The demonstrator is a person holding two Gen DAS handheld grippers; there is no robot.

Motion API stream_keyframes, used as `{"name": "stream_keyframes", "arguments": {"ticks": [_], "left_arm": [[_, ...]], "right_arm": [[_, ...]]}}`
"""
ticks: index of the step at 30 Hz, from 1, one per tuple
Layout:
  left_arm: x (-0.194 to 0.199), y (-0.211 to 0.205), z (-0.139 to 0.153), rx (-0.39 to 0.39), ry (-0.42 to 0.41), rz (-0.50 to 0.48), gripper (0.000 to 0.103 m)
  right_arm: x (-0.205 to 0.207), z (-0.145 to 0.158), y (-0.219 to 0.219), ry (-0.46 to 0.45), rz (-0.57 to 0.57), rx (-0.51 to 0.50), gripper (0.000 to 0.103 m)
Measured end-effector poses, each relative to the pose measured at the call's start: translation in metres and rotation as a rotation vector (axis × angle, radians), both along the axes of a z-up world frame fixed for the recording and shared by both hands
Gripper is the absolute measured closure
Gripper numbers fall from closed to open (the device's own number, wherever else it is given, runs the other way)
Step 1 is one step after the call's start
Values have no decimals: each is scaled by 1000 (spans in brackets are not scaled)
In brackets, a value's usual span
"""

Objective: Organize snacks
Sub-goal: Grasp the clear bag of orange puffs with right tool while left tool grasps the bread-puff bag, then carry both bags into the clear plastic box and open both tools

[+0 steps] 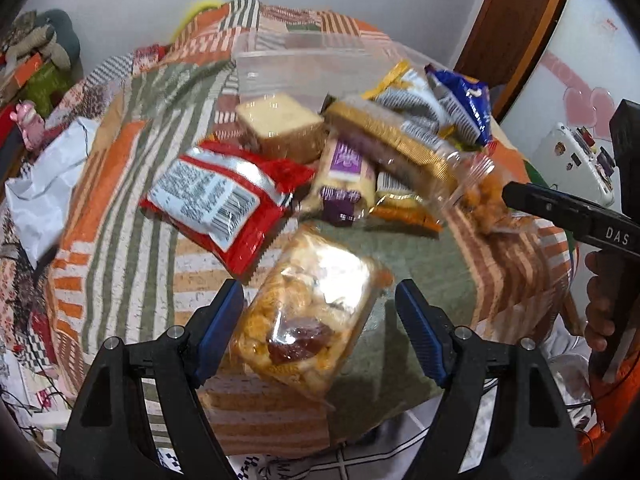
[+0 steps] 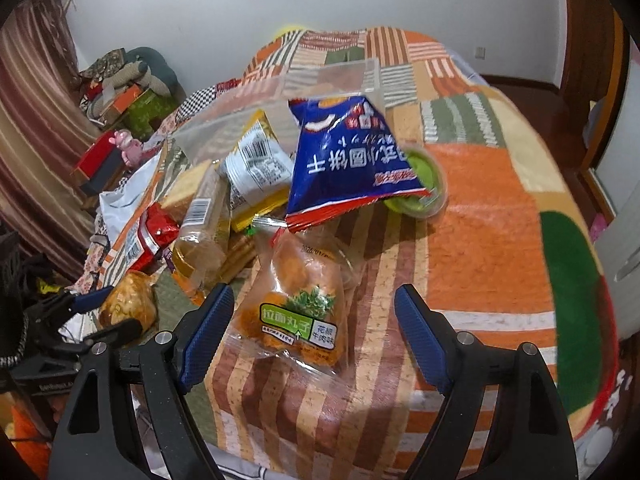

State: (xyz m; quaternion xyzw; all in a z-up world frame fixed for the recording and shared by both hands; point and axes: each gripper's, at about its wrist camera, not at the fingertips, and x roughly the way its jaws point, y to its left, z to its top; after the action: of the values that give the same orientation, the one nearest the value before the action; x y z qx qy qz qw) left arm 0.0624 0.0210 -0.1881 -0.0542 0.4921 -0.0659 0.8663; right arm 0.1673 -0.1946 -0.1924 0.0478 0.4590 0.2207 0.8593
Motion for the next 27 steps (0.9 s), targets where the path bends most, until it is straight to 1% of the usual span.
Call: {"name": "stream_keyframes", "arguments": {"ticks": [2, 4, 6, 8, 9, 10, 11, 17, 23, 27], "left_arm": [[1, 3, -5, -10, 9, 14, 25], [3, 6, -10, -42, 25, 24, 25], [3, 9, -10, -49, 8, 31, 25], [4, 10, -9, -46, -6, 28, 34], [5, 9, -9, -40, -7, 27, 42], [5, 8, -8, -34, -11, 25, 54], [5, 7, -7, -34, -16, 23, 58], [8, 4, 1, -50, -44, 34, 58], [7, 4, 24, -53, -123, 52, 58], [10, 10, 40, -52, -170, 71, 58]], "right_arm": [[3, -2, 2, 9, 6, -1, 23], [6, -5, 5, 15, 8, -7, 23], [8, -9, 7, 30, 16, -1, 27], [9, -13, 8, 60, 36, 25, 48], [10, -14, 8, 67, 38, 36, 49], [8, -14, 7, 61, 34, 43, 49], [8, -13, 6, 56, 34, 47, 51], [-3, -6, 4, 21, 52, 39, 54], [-11, 10, 2, -39, 56, 27, 55], [-14, 24, 0, -65, 68, 56, 55]]}}
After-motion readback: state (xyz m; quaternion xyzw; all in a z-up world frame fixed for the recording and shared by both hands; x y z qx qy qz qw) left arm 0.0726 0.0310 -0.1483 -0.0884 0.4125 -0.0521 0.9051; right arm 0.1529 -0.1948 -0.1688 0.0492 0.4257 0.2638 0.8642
